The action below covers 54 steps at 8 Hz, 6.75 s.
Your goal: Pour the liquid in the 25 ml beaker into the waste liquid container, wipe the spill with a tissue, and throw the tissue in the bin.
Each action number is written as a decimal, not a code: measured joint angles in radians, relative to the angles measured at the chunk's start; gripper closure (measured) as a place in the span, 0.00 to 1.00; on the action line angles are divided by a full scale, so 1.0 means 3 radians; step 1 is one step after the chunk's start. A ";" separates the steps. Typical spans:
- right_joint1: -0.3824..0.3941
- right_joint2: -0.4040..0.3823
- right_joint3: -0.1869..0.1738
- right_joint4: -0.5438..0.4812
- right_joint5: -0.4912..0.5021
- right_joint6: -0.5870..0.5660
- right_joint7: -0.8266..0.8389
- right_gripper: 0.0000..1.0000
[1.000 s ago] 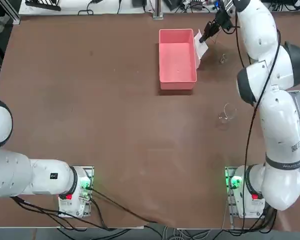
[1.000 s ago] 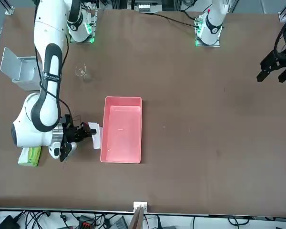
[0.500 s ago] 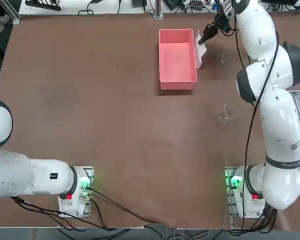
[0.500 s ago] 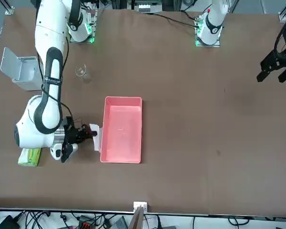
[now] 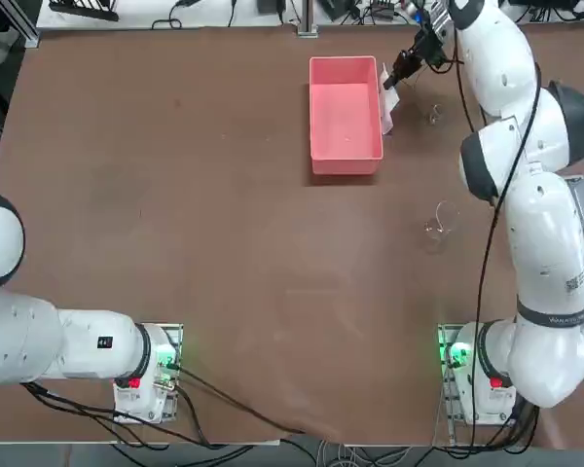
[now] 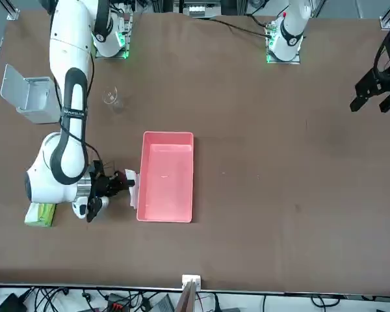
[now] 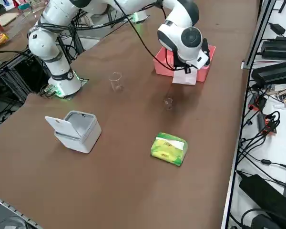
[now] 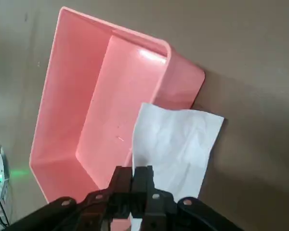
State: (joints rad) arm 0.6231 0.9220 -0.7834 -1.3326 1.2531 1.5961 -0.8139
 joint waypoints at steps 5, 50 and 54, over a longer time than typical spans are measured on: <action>-0.0089 0.0052 0.0186 -0.0003 0.0000 0.0130 -0.0046 0.99; -0.0311 0.0398 0.0654 0.0126 0.0002 0.0658 -0.0394 0.98; -0.0381 0.0408 0.0739 0.0213 0.0002 0.0781 -0.0396 0.98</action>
State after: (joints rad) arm 0.5088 1.0444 -0.5617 -1.2686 1.2536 1.8303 -0.9328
